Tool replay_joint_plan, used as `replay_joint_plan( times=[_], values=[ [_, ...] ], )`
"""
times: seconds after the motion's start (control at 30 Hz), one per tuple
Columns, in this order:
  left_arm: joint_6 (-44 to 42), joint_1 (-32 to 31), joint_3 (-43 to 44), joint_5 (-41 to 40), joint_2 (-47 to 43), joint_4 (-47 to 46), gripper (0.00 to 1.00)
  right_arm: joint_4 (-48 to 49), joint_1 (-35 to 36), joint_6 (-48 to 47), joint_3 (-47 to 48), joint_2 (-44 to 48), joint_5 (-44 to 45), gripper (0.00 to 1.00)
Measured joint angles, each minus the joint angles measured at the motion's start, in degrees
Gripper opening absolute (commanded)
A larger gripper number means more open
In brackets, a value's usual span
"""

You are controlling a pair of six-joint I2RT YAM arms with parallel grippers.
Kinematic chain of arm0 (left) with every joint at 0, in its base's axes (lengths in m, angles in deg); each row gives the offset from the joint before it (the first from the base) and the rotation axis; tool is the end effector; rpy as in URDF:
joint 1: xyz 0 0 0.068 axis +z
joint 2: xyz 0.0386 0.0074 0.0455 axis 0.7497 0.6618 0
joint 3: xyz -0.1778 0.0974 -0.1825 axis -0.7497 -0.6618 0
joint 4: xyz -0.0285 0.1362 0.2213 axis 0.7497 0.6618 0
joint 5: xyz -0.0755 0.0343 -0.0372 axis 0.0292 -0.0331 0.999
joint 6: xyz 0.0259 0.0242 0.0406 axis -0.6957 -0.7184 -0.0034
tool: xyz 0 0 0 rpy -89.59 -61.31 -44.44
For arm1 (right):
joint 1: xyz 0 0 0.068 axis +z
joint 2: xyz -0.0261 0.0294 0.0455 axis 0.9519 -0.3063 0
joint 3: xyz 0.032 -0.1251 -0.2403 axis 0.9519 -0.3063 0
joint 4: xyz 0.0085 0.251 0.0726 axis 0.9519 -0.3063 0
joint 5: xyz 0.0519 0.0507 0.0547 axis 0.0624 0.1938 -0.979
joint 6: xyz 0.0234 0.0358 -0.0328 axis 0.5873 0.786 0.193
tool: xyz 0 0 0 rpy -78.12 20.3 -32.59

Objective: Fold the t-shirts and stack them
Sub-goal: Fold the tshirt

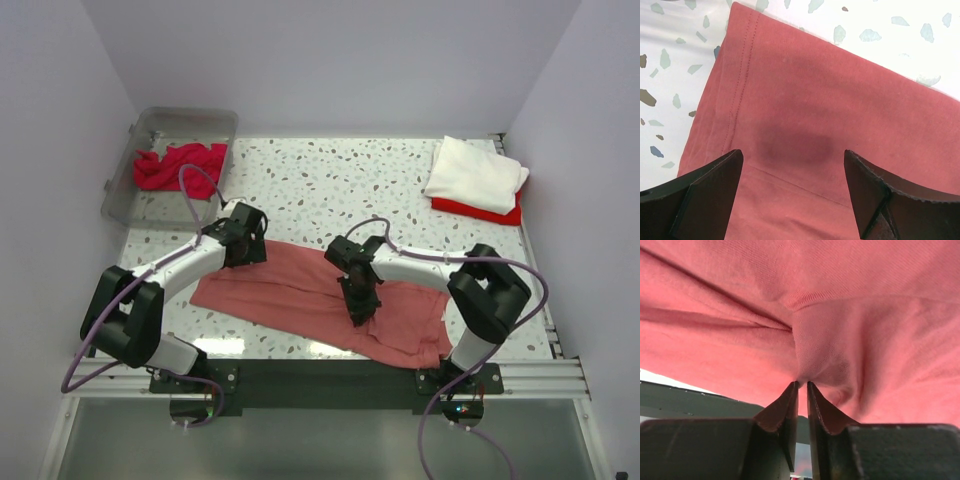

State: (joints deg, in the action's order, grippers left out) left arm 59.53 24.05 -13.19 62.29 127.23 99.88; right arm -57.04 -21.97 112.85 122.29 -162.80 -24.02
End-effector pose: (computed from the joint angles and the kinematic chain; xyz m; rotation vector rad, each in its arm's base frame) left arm 0.2541 -0.1006 0.1874 -0.3207 2.5152 0.1592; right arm 0.1844 0.2266 0.1646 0.2889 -3.1072 -0.1860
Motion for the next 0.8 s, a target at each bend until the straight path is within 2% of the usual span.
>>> replay_joint_plan(
  times=[0.1,0.17,0.2,0.8],
  values=[
    [0.0,0.0,0.0,-0.2,-0.2,0.2,0.87,0.3,0.3,-0.2,0.0,-1.0,0.0,0.10],
    [0.0,0.0,-0.1,-0.2,-0.3,0.2,0.87,0.6,0.5,-0.3,-0.1,-1.3,0.0,0.01],
    [0.0,0.0,-0.1,-0.2,-0.3,0.2,0.87,0.7,0.6,-0.4,-0.1,-1.4,0.0,0.00],
    [0.0,0.0,-1.5,-0.4,-0.7,0.3,0.87,-1.7,2.0,-1.2,2.5,-0.9,-1.7,0.00]
  ],
)
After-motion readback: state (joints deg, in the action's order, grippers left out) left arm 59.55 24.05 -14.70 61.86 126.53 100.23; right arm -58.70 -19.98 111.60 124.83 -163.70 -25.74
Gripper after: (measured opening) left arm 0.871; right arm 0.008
